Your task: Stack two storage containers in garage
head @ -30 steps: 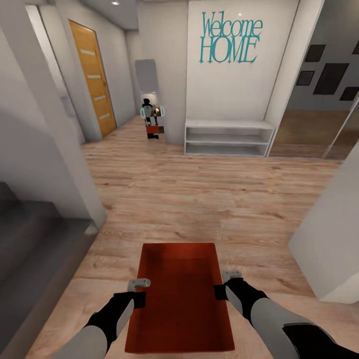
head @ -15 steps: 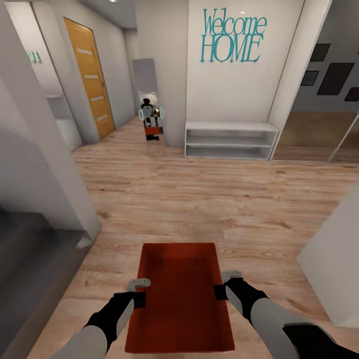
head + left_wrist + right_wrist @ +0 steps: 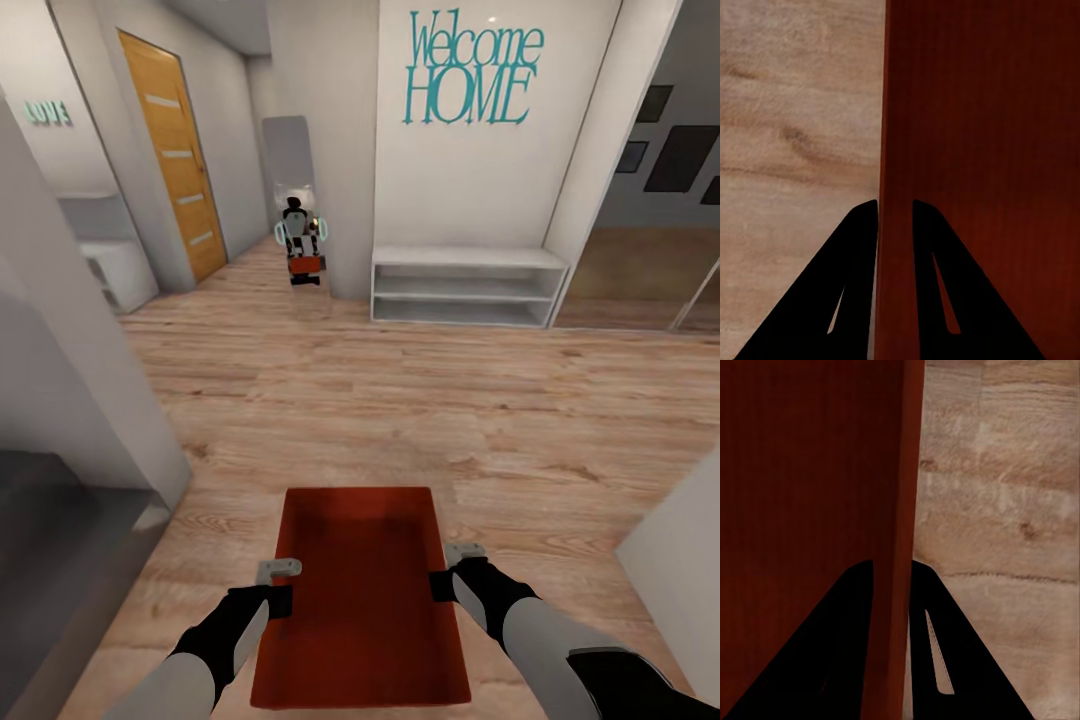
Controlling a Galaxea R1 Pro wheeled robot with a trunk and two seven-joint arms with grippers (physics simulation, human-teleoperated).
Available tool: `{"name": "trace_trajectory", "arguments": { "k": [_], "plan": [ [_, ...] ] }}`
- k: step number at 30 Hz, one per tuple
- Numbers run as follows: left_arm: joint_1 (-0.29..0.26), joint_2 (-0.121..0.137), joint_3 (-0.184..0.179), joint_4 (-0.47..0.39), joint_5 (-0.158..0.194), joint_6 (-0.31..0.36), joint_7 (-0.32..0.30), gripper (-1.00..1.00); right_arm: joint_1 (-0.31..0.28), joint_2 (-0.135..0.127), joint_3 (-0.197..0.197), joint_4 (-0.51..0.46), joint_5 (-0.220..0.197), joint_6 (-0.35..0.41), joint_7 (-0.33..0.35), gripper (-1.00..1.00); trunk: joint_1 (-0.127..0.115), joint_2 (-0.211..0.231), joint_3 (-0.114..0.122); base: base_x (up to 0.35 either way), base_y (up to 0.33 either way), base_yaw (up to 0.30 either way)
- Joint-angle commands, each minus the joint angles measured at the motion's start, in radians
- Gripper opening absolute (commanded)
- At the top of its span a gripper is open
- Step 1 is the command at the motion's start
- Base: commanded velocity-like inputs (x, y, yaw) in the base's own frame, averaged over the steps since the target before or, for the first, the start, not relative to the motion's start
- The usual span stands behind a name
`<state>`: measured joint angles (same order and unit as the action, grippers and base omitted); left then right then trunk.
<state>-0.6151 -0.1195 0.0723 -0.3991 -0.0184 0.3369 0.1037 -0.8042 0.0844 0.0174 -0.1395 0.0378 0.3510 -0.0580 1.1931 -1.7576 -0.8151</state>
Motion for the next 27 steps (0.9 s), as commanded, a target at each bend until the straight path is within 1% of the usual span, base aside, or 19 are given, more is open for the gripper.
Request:
{"name": "trace_trajectory", "arguments": {
  "k": [1, 27],
  "plan": [
    [0.001, 0.018, -0.020, 0.002, 0.029, 0.016, -0.006, -1.00, -0.001, 0.000, 0.058, -0.005, -0.022, 0.005, 0.000, -1.00, 0.001, 0.000, -0.001, 0.348, 0.000, 0.000],
    [0.001, 0.018, -0.020, 0.002, 0.029, 0.016, -0.006, -1.00, -0.001, 0.000, 0.058, -0.005, -0.022, 0.004, 0.000, -1.00, 0.001, 0.000, -0.001, 0.348, 0.000, 0.000]
  ]
}}
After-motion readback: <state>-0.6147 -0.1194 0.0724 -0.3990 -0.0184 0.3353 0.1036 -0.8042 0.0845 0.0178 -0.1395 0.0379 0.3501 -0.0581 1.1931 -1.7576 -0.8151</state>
